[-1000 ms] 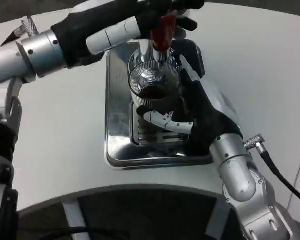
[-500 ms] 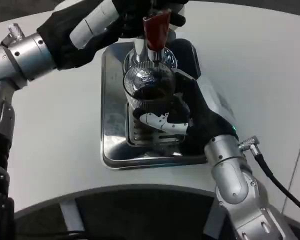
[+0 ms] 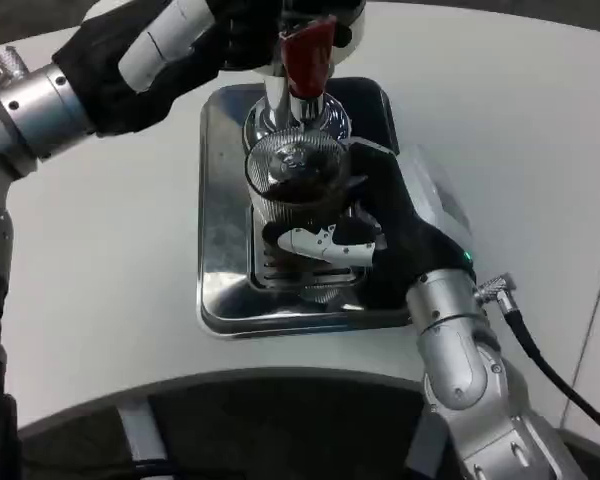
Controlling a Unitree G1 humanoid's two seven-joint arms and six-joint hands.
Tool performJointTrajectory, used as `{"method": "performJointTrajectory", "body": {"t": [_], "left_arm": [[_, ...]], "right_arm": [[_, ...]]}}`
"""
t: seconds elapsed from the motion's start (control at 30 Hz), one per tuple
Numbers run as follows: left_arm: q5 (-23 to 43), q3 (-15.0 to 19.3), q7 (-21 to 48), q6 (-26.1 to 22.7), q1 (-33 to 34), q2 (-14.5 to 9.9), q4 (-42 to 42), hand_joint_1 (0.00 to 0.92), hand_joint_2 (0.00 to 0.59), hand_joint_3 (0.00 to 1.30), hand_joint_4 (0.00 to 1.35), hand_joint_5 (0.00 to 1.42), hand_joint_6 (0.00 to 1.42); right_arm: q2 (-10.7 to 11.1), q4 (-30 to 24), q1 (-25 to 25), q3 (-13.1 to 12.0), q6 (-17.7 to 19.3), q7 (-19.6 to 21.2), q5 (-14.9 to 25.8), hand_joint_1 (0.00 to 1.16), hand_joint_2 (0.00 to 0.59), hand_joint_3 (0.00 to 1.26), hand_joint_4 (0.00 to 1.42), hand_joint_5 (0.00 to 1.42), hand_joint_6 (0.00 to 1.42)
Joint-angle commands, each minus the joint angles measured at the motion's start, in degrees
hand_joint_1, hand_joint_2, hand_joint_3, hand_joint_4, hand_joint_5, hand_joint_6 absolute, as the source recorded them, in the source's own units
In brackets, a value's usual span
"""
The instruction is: Grasp the cup under the faucet to collect the drink, then remove the cup.
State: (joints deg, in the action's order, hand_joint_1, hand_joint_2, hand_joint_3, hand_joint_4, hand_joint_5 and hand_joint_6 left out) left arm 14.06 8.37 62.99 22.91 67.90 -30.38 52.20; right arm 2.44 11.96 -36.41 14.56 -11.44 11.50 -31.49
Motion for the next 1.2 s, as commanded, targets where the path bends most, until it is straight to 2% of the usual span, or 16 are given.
{"method": "performJointTrajectory", "body": {"t": [0.03,0.1,0.23,0.33,0.5,0.77,0.93,1.03,1.2], "left_arm": [[-0.34,1.26,-2.54,-1.23,-1.98,-2.37,-0.21,0.000,0.098,0.13,0.10,0.19,0.07],[-0.28,1.39,-2.57,-1.34,-2.11,-2.48,-0.43,0.000,0.098,0.13,0.10,0.19,0.06],[-0.21,1.67,-2.71,-1.51,-2.30,-2.71,-0.76,0.000,0.099,0.14,0.10,0.19,0.06],[-0.19,1.83,-2.73,-1.59,-2.41,-2.80,-0.95,0.000,0.099,0.14,0.10,0.19,0.06],[-0.11,2.07,-2.68,-1.74,-2.61,-2.93,-1.24,0.000,0.099,0.14,0.10,0.19,0.06],[0.20,2.62,-2.38,-2.34,-3.12,-2.85,-2.32,0.000,0.099,0.14,0.11,0.19,0.06],[0.74,2.93,-2.50,-1.34,-3.81,-2.65,-4.17,0.000,0.094,0.11,0.02,0.13,0.01],[2.33,3.48,-1.50,-3.29,-4.79,-2.41,-6.16,0.000,0.095,0.09,0.01,0.12,0.01],[5.13,4.49,0.63,-7.55,-7.30,-4.14,-11.67,0.000,0.087,0.07,0.00,0.10,0.01]], "right_arm": [[-0.68,0.89,1.58,0.59,-1.49,0.83,-0.83,0.86,0.182,0.65,0.89,0.80,0.64],[-0.72,0.83,1.73,0.74,-1.63,1.35,-1.18,0.88,0.183,0.72,0.98,0.90,0.79],[-0.69,0.77,2.06,1.09,-1.61,2.24,-1.59,0.90,0.177,0.82,1.08,1.05,0.98],[-0.67,0.90,2.55,1.49,-1.30,3.19,-1.99,0.91,0.179,0.86,1.12,1.10,1.05],[-0.83,0.82,3.57,1.94,-0.29,5.29,-2.51,0.93,0.189,0.96,1.17,1.15,1.12],[-0.62,-1.29,5.85,2.16,2.07,8.20,-3.60,0.95,0.186,1.01,1.21,1.20,1.22],[-0.26,-3.02,6.93,2.13,1.94,8.20,-4.04,0.95,0.183,1.01,1.22,1.21,1.25],[-0.24,-3.51,7.24,2.10,1.74,7.92,-4.17,0.95,0.181,1.01,1.22,1.21,1.25],[-0.27,-3.98,7.52,2.00,1.66,7.70,-4.40,0.95,0.177,1.01,1.22,1.21,1.27]]}}
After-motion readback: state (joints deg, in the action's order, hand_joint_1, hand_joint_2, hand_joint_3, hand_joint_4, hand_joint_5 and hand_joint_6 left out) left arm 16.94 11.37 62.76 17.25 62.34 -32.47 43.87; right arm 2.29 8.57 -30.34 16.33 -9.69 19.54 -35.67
